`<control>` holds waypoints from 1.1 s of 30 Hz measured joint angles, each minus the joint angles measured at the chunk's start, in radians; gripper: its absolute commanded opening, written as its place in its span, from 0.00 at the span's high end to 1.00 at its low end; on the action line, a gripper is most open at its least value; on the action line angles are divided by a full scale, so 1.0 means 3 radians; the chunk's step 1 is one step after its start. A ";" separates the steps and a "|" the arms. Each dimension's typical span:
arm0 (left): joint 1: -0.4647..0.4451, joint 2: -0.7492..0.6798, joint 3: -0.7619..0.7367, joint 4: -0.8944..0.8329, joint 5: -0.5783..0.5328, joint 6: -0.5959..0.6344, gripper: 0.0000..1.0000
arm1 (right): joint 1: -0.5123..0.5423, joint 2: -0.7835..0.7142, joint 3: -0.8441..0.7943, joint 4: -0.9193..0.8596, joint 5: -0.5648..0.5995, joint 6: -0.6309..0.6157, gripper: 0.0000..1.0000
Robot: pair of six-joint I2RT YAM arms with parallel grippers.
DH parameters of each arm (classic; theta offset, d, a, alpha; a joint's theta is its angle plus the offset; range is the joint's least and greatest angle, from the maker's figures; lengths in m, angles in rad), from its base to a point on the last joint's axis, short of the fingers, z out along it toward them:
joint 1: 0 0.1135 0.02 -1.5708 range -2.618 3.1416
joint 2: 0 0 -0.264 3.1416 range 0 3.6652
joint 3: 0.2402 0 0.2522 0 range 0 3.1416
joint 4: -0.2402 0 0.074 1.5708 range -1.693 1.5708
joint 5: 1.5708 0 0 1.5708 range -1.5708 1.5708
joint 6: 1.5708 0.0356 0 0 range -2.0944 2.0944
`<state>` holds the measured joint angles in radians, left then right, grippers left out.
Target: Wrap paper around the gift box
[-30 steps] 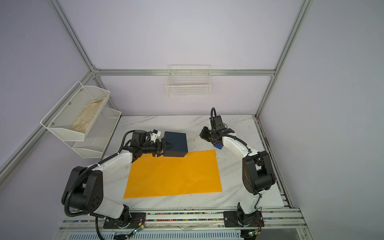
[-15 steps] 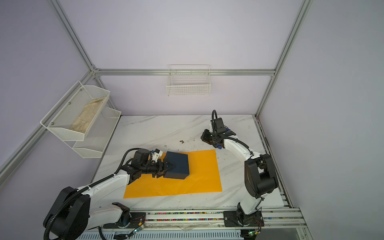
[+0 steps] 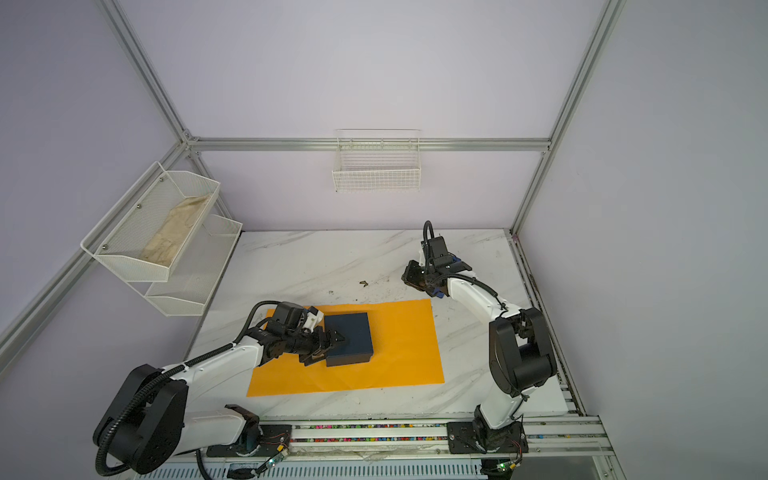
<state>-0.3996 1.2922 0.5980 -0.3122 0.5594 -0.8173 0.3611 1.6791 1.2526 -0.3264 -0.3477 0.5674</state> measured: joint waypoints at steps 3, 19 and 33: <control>0.0013 0.0018 0.0251 -0.0384 -0.0177 0.0179 0.01 | 0.0029 -0.0013 0.0000 -0.0041 0.0004 -0.0013 0.76; 0.0154 0.0286 0.0816 -0.1230 -0.0366 0.0654 0.00 | 0.0624 -0.0025 -0.0413 0.0001 -0.0092 0.0108 0.57; 0.0174 0.0572 0.1049 -0.1097 0.0009 0.0782 0.06 | 0.1015 -0.0020 -0.0730 0.0615 -0.0506 0.0539 0.42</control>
<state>-0.3473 1.4639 0.9127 -0.6415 0.5621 -0.5827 0.6655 1.6730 1.0336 -0.1417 -0.4995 0.7292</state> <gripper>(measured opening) 0.948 0.577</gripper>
